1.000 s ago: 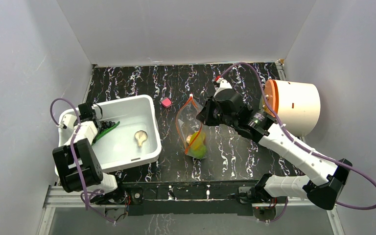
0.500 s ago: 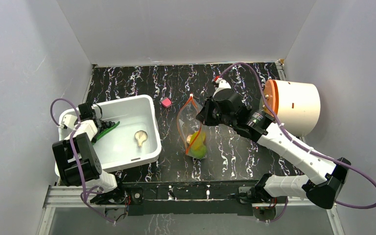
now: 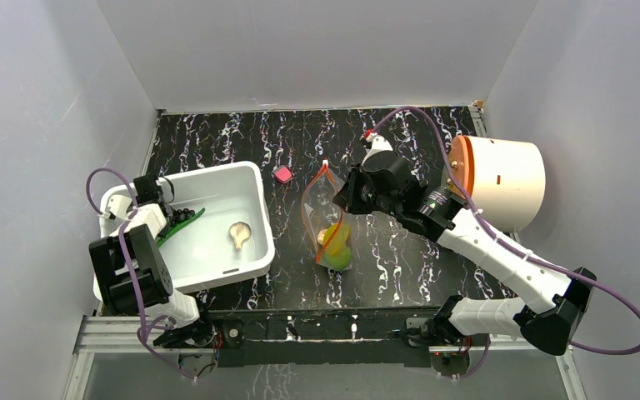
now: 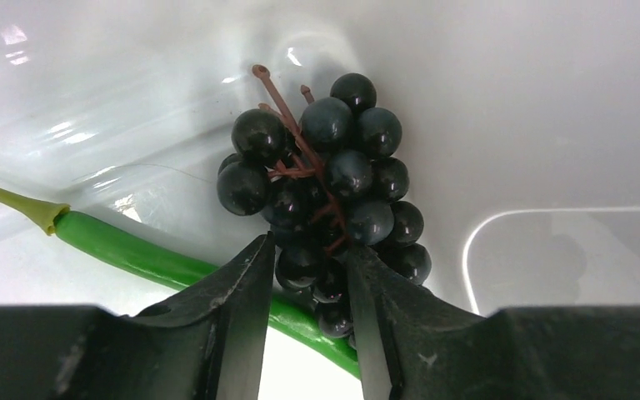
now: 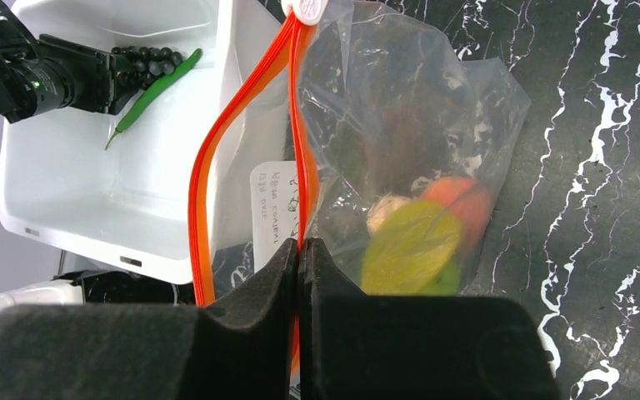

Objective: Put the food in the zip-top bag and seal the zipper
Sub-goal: Pick up the fake fruit from the bin.

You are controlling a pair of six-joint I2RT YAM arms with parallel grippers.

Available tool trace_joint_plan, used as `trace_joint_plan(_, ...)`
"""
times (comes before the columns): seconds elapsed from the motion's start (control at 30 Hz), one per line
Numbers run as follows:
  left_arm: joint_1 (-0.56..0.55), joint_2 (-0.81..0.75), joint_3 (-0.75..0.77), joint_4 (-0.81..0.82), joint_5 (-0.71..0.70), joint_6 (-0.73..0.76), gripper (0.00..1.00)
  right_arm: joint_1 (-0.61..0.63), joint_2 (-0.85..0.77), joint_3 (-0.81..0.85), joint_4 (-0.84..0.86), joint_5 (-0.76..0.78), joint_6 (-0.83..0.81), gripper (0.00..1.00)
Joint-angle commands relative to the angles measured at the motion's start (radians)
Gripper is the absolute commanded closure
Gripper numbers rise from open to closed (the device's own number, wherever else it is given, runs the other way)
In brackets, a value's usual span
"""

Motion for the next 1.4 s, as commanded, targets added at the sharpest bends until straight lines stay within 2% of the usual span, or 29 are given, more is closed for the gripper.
trace_joint_plan(0.0,0.008,-0.047,0.001,-0.065,-0.017,0.0,0.67,0.006,-0.025,0.024,0.065,0.005,0.007,1.0)
trace_joint_plan(0.17,0.008,-0.109,0.013,-0.106,0.021,0.038,0.9,0.006,-0.041,0.007,0.081,-0.006,0.015,1.0)
trace_joint_plan(0.27,0.008,-0.177,0.009,-0.134,0.028,0.045,1.0,0.006,-0.051,0.006,0.079,-0.007,0.014,1.0)
trace_joint_plan(0.83,0.007,-0.385,-0.009,-0.229,0.095,0.136,1.0,0.006,-0.098,-0.03,0.086,-0.015,0.032,1.0)
trace_joint_plan(1.1,0.005,-0.439,-0.029,-0.253,0.282,0.24,1.0,0.006,-0.094,-0.031,0.093,-0.017,0.027,1.0)
trace_joint_plan(1.37,-0.006,-0.489,-0.041,-0.277,0.389,0.323,1.0,0.005,-0.087,-0.047,0.104,-0.03,0.035,1.0)
